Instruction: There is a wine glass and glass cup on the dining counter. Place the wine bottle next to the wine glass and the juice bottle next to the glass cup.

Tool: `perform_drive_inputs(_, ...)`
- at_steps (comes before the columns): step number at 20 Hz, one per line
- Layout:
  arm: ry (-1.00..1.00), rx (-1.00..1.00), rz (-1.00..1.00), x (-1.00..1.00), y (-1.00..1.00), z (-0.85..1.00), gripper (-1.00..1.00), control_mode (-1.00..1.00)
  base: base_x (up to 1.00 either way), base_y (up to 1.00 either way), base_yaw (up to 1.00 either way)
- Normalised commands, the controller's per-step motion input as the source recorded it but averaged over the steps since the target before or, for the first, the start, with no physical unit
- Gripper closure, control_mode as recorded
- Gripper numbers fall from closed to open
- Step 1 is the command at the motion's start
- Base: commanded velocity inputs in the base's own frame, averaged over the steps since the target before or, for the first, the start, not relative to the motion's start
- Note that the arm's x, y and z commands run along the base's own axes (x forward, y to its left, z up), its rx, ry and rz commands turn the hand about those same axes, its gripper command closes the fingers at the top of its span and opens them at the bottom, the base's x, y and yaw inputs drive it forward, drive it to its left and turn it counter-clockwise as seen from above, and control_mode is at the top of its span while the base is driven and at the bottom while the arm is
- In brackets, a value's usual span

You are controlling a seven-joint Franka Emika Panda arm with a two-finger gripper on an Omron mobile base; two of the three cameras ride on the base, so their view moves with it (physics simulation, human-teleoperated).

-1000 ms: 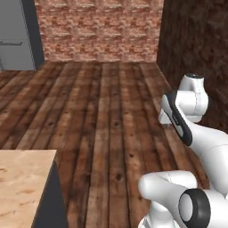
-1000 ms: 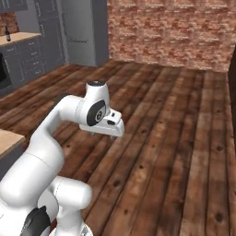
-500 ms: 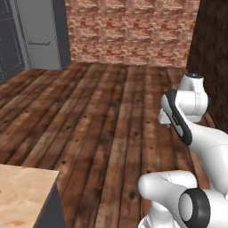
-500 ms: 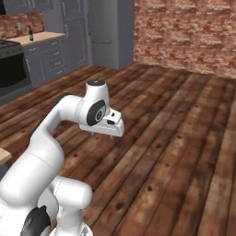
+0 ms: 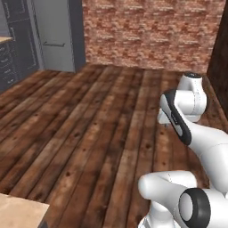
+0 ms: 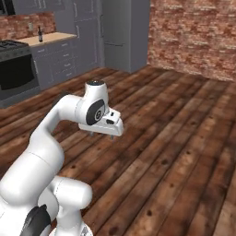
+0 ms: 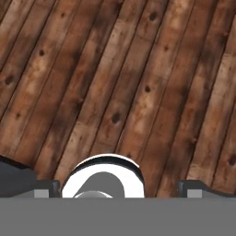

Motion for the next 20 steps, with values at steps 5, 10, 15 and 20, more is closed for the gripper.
perform_drive_inputs(5,0.00,0.00,0.00,0.00,0.00,0.00,-1.00,1.00,0.81,0.00,0.20)
perform_drive_inputs(10,0.00,0.00,0.00,0.00,0.00,0.00,-1.00,1.00,0.81,0.00,0.22)
perform_drive_inputs(15,0.00,0.00,0.00,0.00,0.00,0.00,-1.00,1.00,0.80,0.00,0.25)
perform_drive_inputs(20,0.00,0.00,0.00,0.00,0.00,0.00,-1.00,1.00,0.81,0.00,0.26)
